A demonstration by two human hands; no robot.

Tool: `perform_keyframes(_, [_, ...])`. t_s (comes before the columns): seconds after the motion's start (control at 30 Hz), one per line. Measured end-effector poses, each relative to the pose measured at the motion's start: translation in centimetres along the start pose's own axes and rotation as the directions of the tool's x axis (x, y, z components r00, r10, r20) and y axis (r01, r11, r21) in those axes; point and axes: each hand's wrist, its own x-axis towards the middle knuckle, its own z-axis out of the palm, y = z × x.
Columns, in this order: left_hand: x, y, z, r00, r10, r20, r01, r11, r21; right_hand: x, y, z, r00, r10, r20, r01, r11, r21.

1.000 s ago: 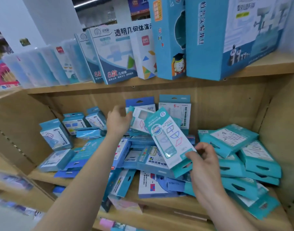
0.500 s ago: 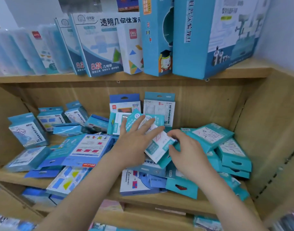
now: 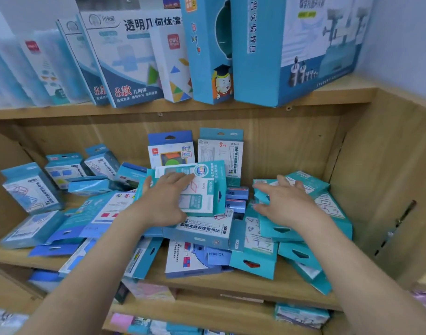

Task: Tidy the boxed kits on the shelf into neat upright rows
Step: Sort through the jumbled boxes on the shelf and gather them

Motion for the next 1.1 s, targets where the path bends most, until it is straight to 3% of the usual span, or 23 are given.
perform_keyframes(0.13, [-0.6, -0.5, 0.1, 1.0, -0.011, -0.016, 0.01, 0.998, -0.058, 0.4, -0.3, 0.6, 0.985, 0.023, -0.173, -0.019, 1.0, 0.022])
perform_keyframes(0.27, [-0.7, -1.6, -0.1, 0.995, -0.009, -0.101, 0.009, 1.0, -0.002, -1.0, -0.3, -0.3, 0.905, 0.034, -0.424, -0.006, 0.998, 0.067])
perform_keyframes(0.33, [-0.6, -2.4, -0.4, 0.989, 0.004, -0.146, 0.004, 0.998, 0.06, -2.3, -0.7, -1.4, 0.824, -0.008, -0.567, 0.077, 0.992, 0.098])
perform_keyframes(0.43, [-0.6, -4.4, -0.8, 0.983, -0.007, -0.185, 0.025, 0.995, 0.096, -4.9, -2.0, -3.1, 0.666, -0.115, -0.737, 0.374, 0.906, 0.197])
perform_keyframes(0.5, [-0.6, -6.0, -1.1, 0.982, -0.045, -0.182, 0.061, 0.995, 0.082, -6.5, -3.7, -3.3, 0.645, -0.102, -0.757, 0.594, 0.691, 0.412])
perform_keyframes(0.53, [-0.8, -6.7, -1.3, 0.983, -0.064, -0.174, 0.077, 0.995, 0.069, -6.9, -4.8, -3.1, 0.674, -0.051, -0.737, 0.654, 0.505, 0.564])
perform_keyframes(0.57, [-0.9, -7.5, -1.3, 0.984, -0.077, -0.161, 0.087, 0.994, 0.061, -7.1, -5.8, -2.6, 0.733, 0.014, -0.68, 0.65, 0.28, 0.707])
perform_keyframes(0.63, [-1.2, -9.0, -1.3, 0.989, -0.074, -0.128, 0.082, 0.995, 0.06, -6.5, -7.4, -1.2, 0.863, 0.094, -0.496, 0.504, -0.121, 0.855])
perform_keyframes(0.7, [-1.4, -10.8, -1.0, 0.994, -0.047, -0.095, 0.052, 0.998, 0.048, -5.5, -8.6, 0.0, 0.927, 0.127, -0.353, 0.376, -0.316, 0.871])
perform_keyframes(0.8, [-1.6, -13.5, -0.2, 0.997, 0.031, -0.066, -0.034, 0.999, -0.041, -4.1, -10.1, 1.3, 0.942, 0.19, -0.275, 0.329, -0.383, 0.863])
perform_keyframes(0.87, [-2.0, -14.5, 0.7, 0.991, 0.046, -0.129, -0.073, 0.975, -0.21, -3.4, -11.1, 1.6, 0.942, 0.212, -0.259, 0.323, -0.378, 0.868])
perform_keyframes(1.03, [-3.5, -15.5, 2.8, 0.94, -0.06, -0.335, -0.102, 0.889, -0.447, -2.2, -13.0, 2.0, 0.946, 0.208, -0.249, 0.308, -0.335, 0.891])
perform_keyframes(1.1, [-3.9, -15.1, 2.2, 0.931, -0.142, -0.336, -0.111, 0.767, -0.631, -1.9, -13.7, 2.0, 0.954, 0.191, -0.232, 0.284, -0.313, 0.906])
